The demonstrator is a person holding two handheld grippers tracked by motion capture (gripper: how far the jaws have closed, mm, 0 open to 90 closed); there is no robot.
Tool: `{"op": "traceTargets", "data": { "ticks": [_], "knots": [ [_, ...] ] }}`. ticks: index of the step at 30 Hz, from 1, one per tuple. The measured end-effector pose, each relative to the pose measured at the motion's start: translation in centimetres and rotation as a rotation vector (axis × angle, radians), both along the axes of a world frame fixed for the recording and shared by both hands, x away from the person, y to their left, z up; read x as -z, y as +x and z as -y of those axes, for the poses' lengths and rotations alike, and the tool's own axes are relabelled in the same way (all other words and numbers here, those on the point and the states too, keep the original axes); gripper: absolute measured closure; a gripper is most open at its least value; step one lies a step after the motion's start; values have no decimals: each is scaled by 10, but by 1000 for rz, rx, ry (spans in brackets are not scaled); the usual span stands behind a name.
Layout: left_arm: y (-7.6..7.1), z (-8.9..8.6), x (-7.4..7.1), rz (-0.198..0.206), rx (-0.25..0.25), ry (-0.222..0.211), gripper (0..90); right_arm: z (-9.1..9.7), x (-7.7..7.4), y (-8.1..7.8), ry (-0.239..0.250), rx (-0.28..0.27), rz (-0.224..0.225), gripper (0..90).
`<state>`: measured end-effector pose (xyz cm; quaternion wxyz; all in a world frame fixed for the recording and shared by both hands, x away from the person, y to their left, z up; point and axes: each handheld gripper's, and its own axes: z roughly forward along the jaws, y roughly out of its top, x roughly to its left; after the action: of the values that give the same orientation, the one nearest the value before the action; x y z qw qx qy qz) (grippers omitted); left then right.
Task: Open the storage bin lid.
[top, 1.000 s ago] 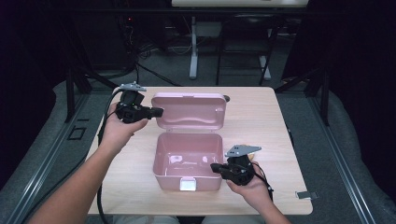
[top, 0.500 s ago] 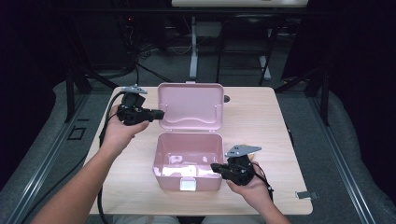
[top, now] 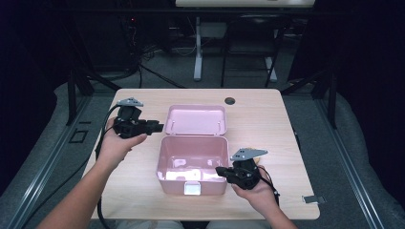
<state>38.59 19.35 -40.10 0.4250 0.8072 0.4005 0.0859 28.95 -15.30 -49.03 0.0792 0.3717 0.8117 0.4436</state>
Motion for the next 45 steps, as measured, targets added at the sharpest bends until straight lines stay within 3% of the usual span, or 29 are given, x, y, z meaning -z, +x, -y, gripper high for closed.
{"op": "traceTargets", "data": {
  "ticks": [8,14,20,23,27,31,39,42,45],
  "knots": [
    [-14,-8,20,-12,4,-25,601,0,0,0,2,1,-1,900],
    [-27,-9,29,5,23,-4,557,0,0,0,6,-5,-3,892],
    [-36,-15,33,35,12,-15,548,-2,-2,0,11,-24,-9,806],
    [-38,-19,35,37,3,9,533,-2,-7,0,32,-33,-8,764],
    [-41,-25,38,30,-1,2,517,1,-18,2,56,-21,6,693],
    [-41,-30,42,15,5,4,494,2,-26,5,46,-11,13,620],
    [-44,-36,38,21,45,76,462,3,-34,10,27,15,67,520],
    [-46,-37,38,47,56,80,451,3,-38,13,29,7,68,493],
    [-47,-37,37,40,49,94,450,4,-42,15,9,7,82,463]
  ]
}}
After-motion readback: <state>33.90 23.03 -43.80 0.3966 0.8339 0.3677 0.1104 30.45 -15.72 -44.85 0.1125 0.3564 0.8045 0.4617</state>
